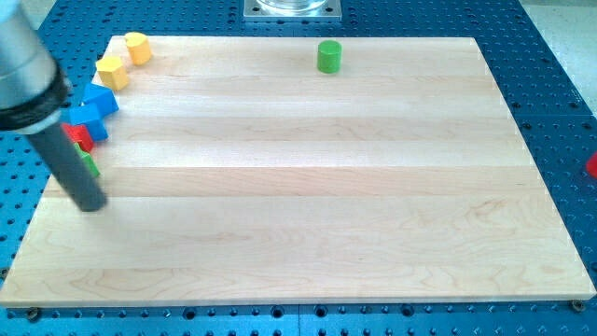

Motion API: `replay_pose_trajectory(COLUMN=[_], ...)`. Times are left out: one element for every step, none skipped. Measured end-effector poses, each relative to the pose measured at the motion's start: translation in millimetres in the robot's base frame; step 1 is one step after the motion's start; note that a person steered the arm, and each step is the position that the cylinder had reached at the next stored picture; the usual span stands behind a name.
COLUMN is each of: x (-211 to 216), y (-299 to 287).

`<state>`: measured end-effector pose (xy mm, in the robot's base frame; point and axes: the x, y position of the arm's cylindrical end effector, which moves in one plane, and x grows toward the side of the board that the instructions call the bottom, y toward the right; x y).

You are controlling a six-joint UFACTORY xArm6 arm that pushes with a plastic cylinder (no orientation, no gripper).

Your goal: Slightly push the blue cube towards the left

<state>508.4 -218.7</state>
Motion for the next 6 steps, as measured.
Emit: replay_pose_trajectory(x=[-54.5,-98.8,-104.6,-100.1,-100.1,-96.0], y=[58.1,28.9,7.3,-17.3,-37.9,-26.4])
